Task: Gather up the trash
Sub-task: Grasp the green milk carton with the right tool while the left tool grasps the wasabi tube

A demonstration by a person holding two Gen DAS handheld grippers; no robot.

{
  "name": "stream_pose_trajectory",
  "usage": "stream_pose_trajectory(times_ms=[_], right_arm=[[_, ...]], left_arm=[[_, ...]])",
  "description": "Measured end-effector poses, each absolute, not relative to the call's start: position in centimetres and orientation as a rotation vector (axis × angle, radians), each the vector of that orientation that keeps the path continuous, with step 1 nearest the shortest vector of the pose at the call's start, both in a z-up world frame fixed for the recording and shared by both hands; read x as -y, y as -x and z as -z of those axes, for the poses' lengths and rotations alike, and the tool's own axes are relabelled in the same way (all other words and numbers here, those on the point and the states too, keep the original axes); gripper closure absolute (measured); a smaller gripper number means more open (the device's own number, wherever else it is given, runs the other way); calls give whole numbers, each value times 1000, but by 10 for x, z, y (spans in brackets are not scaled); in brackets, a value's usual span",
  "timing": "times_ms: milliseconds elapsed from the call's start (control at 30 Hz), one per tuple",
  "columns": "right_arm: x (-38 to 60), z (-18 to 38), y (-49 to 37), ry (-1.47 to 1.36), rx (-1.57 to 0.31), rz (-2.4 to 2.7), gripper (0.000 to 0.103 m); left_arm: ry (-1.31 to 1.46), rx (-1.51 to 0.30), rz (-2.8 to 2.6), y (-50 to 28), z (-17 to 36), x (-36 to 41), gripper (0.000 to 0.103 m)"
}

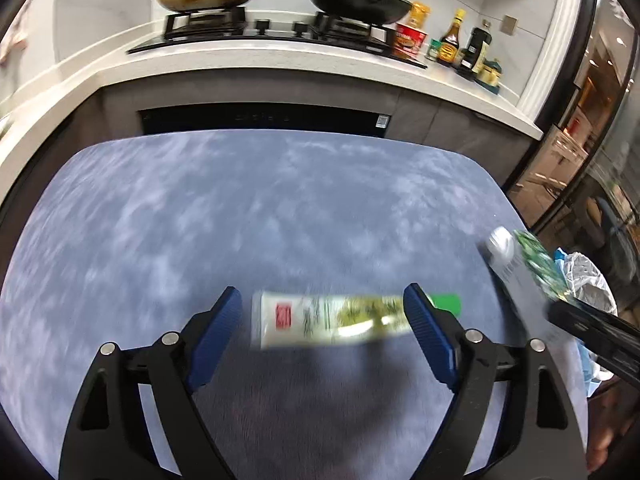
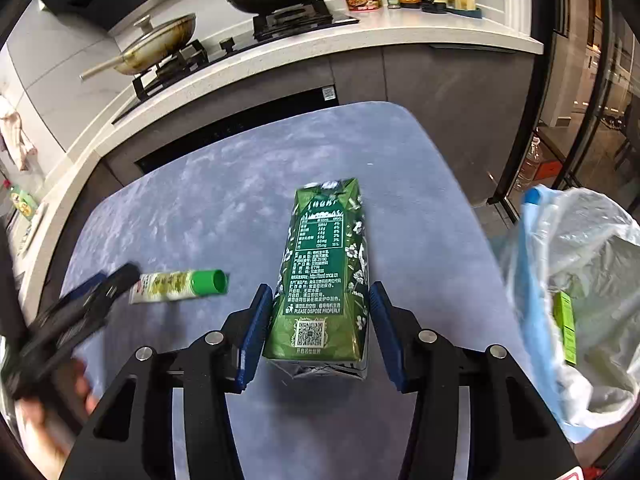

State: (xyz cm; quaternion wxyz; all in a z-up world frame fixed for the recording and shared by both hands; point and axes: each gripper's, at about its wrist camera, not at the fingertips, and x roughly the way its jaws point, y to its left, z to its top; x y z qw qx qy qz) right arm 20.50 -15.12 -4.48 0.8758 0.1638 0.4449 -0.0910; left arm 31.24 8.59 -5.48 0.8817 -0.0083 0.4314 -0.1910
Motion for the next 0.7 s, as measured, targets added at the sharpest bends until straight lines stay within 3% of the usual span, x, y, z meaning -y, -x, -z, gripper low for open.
stream_pose_trajectory(times_ms=[167,300,367,700], right_arm=[[160,43,-185,-349,-931,187,56],[162,46,-175,-357,-939,180,56],[162,47,-173,-363,-942,178,56],[161,47,-149,-374,-955,143,56]], left_arm=[[57,-975,379,-347,77,-87,26],[45,-994,387,-344,83,-83,35],[3,-998,403,-334,83,-78,41],[-21,-1038,514,-250,82,-78,47]])
